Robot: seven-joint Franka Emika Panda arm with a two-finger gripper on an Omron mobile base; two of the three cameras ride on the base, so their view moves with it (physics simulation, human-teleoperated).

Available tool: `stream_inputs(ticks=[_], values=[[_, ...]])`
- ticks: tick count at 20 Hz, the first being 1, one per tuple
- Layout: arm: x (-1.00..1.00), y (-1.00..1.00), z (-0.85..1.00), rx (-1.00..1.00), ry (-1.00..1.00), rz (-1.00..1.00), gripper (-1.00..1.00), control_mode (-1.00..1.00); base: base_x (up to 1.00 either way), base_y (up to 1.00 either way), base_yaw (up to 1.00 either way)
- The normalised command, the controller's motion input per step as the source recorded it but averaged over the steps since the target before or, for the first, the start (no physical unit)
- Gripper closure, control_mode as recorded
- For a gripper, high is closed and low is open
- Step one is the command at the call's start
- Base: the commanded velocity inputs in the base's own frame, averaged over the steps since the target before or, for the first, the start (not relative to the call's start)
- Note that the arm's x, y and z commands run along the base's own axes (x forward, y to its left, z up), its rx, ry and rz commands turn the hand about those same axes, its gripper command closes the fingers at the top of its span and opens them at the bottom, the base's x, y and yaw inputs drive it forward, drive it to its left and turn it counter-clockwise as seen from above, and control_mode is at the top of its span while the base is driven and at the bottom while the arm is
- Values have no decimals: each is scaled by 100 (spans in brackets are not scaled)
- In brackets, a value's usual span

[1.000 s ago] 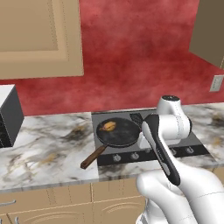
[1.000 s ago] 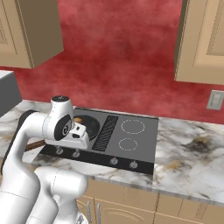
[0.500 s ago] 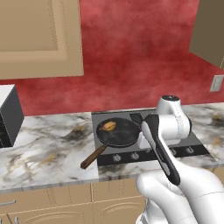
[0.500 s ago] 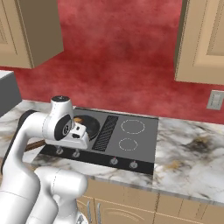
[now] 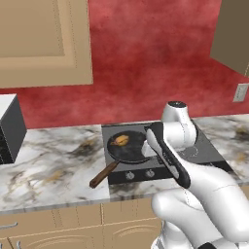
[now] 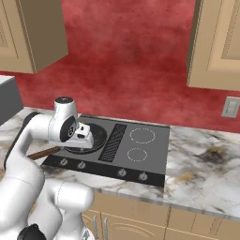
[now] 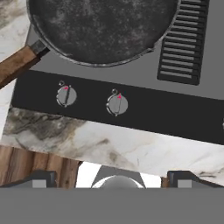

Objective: Take the chicken drumsticks from the pan and place one on each plate on the dining counter.

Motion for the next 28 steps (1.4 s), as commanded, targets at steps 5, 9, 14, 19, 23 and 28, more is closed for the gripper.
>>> stream_inputs(ticks=[5,9,14,19,23,28], values=[[84,48,6,-1,-2,-16,-100,-100,0,0,0],[75,30,14,0,0,-26,-100,-100,0,0,0],[51,25,5,0,0,-47,-100,-100,0,0,0],[34,3,-1,2,1,-36,-100,-100,0,0,0],[32,0,-13,5,0,-14,-100,-100,0,0,0],[19,0,-18,10,0,-1,-100,-100,0,0,0]])
